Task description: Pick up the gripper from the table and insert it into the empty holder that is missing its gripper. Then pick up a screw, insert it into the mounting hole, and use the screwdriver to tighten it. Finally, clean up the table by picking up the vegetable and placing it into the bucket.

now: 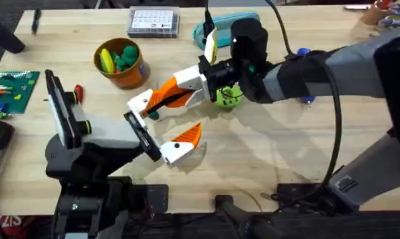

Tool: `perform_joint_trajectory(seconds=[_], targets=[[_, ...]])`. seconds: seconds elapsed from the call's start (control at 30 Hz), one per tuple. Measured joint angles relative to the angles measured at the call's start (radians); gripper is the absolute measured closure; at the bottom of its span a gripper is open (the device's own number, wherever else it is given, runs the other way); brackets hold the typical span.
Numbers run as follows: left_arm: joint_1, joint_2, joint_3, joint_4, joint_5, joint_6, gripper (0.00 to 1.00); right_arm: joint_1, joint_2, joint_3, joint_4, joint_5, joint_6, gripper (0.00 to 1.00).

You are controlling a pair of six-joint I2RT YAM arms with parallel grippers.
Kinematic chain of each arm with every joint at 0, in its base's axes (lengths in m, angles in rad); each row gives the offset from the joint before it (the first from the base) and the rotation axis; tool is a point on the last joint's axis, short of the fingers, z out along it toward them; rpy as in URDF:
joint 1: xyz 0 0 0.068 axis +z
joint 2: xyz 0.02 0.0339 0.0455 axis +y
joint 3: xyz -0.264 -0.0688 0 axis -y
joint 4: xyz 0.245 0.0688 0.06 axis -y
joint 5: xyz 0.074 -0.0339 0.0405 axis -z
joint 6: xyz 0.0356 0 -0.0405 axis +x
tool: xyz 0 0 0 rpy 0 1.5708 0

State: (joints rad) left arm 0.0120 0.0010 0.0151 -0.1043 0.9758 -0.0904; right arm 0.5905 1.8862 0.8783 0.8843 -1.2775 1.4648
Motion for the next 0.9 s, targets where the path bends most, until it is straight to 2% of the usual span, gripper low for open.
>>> perform_joint_trajectory(seconds=[0.33,0.53,0.9], targets=[[0.0,0.0,0.0,0.0,0.004,0.004,0.011,0.01,0.0,0.0,-0.005,0.002,0.001,0.846],[-0.004,0.0,0.0,-0.002,0.034,0.012,0.011,0.035,0.0,0.0,-0.009,0.006,0.001,0.78],[-0.004,0.0,0.0,-0.001,0.039,0.031,0.011,0.033,0.0,0.0,-0.019,0.005,0.001,0.599]])
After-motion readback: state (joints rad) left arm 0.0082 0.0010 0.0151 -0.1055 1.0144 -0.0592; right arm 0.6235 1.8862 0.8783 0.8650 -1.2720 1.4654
